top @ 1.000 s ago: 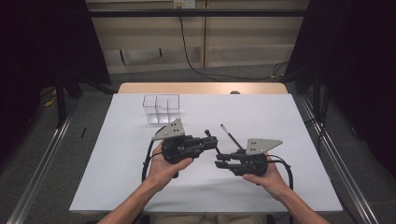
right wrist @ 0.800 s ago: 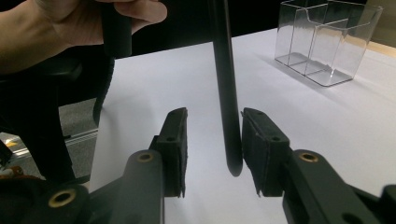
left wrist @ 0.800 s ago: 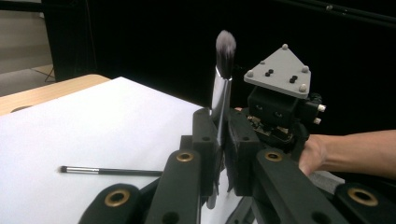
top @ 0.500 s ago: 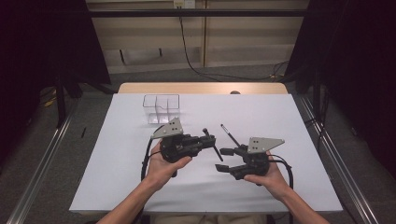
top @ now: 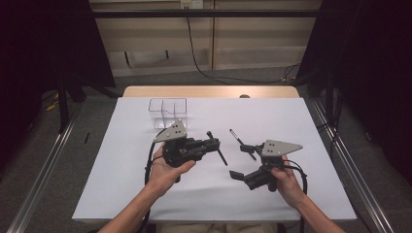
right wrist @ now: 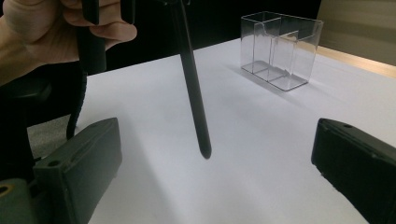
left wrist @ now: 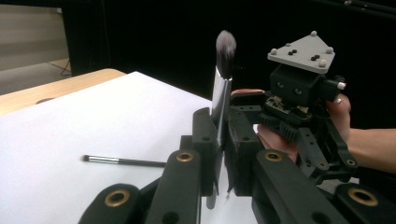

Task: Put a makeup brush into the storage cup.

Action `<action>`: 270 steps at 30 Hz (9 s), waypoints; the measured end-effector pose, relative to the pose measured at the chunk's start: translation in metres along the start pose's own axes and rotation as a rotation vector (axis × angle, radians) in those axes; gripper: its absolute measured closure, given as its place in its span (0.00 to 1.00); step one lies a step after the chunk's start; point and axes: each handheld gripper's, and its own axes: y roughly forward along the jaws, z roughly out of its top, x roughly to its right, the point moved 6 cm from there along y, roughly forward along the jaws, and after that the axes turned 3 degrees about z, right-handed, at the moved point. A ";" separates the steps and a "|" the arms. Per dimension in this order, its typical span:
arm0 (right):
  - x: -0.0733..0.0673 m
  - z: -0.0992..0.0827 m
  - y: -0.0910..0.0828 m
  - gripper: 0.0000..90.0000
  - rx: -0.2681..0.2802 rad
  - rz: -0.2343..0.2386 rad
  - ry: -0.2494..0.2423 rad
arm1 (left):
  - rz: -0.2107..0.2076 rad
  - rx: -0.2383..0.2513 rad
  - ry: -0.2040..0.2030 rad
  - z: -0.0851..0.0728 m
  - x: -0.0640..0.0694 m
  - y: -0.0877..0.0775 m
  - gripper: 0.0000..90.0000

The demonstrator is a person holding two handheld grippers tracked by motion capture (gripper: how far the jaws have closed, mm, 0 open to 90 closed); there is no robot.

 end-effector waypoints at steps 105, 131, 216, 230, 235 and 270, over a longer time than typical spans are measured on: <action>0.030 -0.046 -0.105 0.00 0.136 -0.472 0.069 | 0.626 -0.023 -0.081 0.057 -0.213 -0.108 0.93; 0.029 -0.047 -0.104 0.00 0.131 -0.466 0.068 | 0.638 -0.096 -0.106 0.026 -0.226 -0.094 0.93; 0.030 -0.047 -0.106 0.00 0.133 -0.470 0.077 | 0.599 0.012 0.040 -0.047 -0.119 -0.132 0.05; 0.029 -0.046 -0.107 0.00 0.137 -0.472 0.082 | 0.569 0.040 0.028 -0.072 -0.084 -0.145 0.05; 0.029 -0.046 -0.108 0.00 0.144 -0.478 0.092 | 0.568 0.061 0.030 -0.077 -0.073 -0.148 0.04; 0.028 -0.044 -0.108 0.00 0.126 -0.469 0.099 | 0.578 0.068 0.028 -0.102 -0.059 -0.169 0.03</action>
